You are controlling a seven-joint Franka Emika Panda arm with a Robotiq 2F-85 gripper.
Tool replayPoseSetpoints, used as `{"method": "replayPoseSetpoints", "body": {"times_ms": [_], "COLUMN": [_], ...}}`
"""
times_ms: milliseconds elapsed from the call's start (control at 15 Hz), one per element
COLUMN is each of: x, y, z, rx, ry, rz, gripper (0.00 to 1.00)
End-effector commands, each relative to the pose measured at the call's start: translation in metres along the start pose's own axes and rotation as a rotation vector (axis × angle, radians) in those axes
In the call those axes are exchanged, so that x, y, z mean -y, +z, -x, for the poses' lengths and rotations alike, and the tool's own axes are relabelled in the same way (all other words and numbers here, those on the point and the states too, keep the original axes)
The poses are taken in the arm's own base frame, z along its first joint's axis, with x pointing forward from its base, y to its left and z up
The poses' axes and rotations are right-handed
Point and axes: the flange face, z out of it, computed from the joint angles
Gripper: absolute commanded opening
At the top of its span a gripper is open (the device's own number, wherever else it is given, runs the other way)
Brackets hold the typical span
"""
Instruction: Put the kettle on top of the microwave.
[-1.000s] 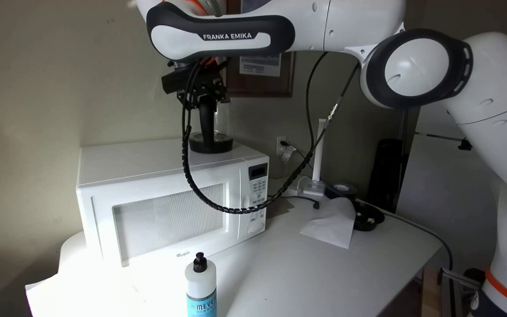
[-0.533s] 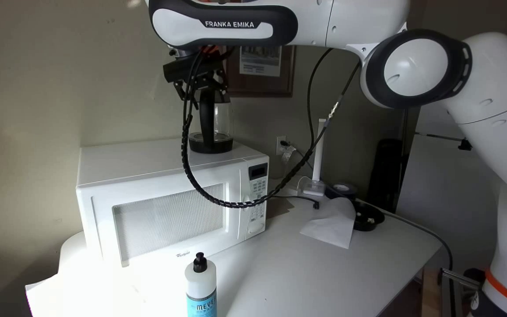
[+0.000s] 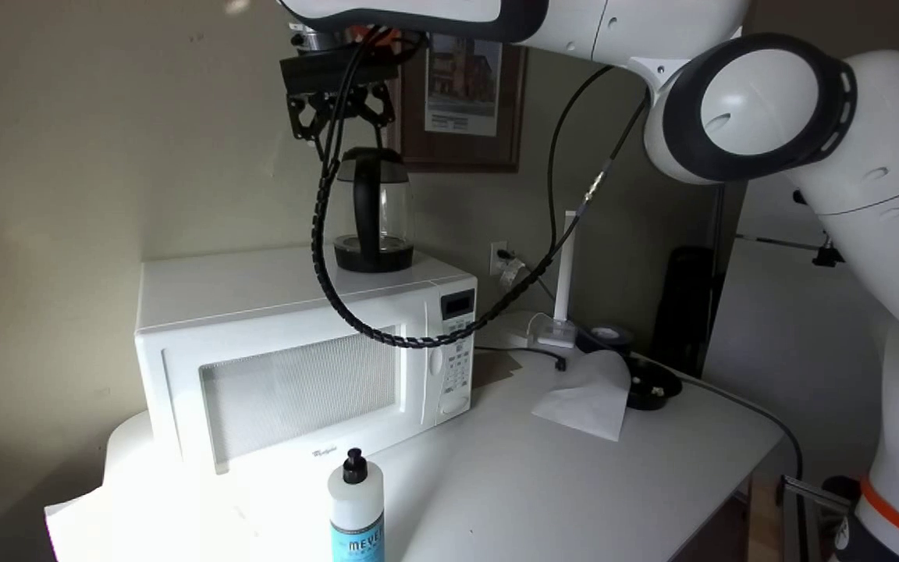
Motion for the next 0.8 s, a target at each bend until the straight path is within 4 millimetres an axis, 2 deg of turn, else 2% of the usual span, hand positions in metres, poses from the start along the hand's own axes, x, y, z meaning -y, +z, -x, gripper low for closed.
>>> {"method": "replayPoseSetpoints", "body": {"times_ms": [0,200,467,733], "x": [0.002,-0.007,-0.051,-0.102], "y": [-0.057,-0.109,-0.169,-0.207], "z": [0.002,-0.001,-0.022,-0.046], "rx": [-0.108,-0.234,-0.399,-0.591], "ry": [-0.117,-0.215,-0.338,-0.285], "rz": [-0.122,-0.210,-0.329,-0.408], "gripper": [1.00,1.00,1.00,1.00]}}
